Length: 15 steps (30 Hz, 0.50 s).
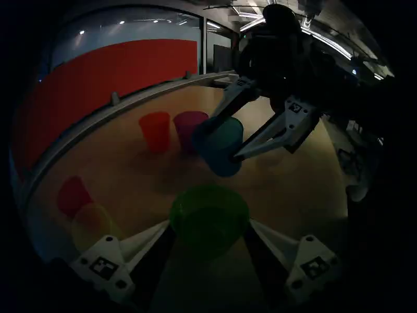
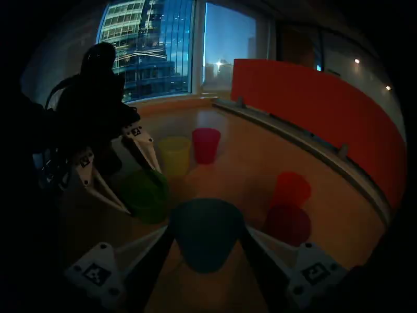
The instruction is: Pour water
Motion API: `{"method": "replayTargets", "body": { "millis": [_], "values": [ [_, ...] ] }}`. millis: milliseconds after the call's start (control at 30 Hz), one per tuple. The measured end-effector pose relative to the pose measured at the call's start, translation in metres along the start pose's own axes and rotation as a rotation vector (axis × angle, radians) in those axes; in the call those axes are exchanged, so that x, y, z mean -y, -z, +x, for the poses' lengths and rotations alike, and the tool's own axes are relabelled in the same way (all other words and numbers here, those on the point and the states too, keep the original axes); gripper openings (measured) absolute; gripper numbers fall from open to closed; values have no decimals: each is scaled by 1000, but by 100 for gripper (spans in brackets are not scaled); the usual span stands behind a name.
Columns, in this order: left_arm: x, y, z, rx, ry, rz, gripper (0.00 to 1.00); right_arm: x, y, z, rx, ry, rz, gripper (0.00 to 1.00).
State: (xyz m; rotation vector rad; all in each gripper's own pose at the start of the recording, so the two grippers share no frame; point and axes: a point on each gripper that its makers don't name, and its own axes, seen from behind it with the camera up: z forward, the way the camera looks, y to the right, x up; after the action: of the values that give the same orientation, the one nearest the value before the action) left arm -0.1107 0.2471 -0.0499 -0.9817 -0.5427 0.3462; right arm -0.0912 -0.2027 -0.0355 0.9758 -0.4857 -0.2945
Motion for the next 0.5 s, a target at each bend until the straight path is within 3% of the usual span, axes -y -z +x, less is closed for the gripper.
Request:
{"method": "replayTargets", "body": {
  "millis": [500],
  "values": [
    [0, 2, -8, 3, 10, 10, 90, 1, 0, -1, 3, 5, -4, 90]
  ]
}}
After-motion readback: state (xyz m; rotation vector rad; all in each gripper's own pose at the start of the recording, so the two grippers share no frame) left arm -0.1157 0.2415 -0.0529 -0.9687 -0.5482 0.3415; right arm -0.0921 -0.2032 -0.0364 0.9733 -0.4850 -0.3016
